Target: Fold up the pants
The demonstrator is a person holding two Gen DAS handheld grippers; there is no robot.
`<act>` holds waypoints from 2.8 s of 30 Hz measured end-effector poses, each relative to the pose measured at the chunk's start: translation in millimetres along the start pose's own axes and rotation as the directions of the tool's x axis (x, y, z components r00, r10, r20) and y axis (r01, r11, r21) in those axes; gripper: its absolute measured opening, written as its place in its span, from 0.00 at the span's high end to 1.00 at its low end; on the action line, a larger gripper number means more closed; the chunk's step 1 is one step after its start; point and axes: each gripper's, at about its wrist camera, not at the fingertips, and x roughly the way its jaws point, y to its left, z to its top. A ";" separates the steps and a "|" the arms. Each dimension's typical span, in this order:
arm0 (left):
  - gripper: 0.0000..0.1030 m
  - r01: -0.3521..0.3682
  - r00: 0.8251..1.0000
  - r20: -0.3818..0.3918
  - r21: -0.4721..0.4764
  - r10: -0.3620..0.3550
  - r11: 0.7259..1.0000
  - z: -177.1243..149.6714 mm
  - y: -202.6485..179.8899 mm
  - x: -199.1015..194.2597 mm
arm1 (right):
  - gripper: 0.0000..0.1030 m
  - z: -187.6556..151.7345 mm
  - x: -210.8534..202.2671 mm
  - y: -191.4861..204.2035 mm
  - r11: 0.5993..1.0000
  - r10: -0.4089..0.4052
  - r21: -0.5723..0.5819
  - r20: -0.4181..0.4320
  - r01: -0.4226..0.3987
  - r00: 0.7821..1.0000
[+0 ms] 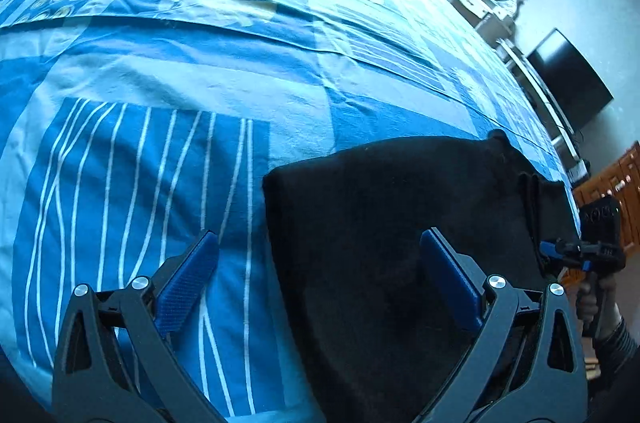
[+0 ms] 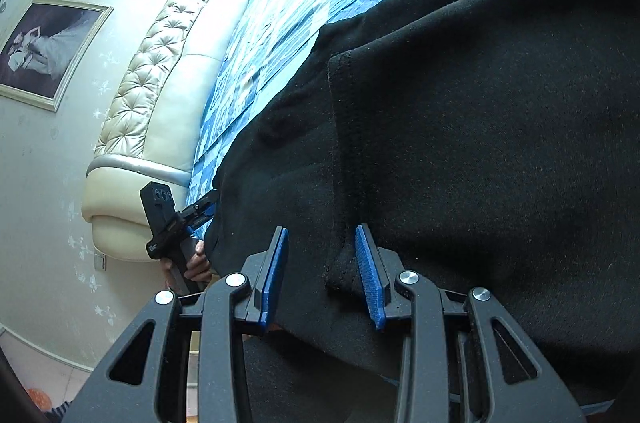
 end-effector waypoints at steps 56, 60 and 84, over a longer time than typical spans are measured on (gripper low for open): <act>0.87 -0.097 0.994 -0.035 0.055 0.099 0.994 57.7 -295.8 -17.1 | 0.19 -30.9 -198.2 -9.5 0.837 -0.476 -0.032 0.451 0.547 0.755; 0.88 -0.153 0.986 -0.053 0.105 0.159 0.983 52.7 -339.0 16.9 | 0.19 -34.3 -218.7 -19.1 0.840 -0.471 -0.008 0.484 0.542 0.738; 0.88 -0.492 0.855 0.004 0.324 0.519 0.808 -9.9 -462.5 170.9 | 0.19 -59.0 -268.8 -94.7 0.871 -0.472 0.144 0.507 0.469 0.721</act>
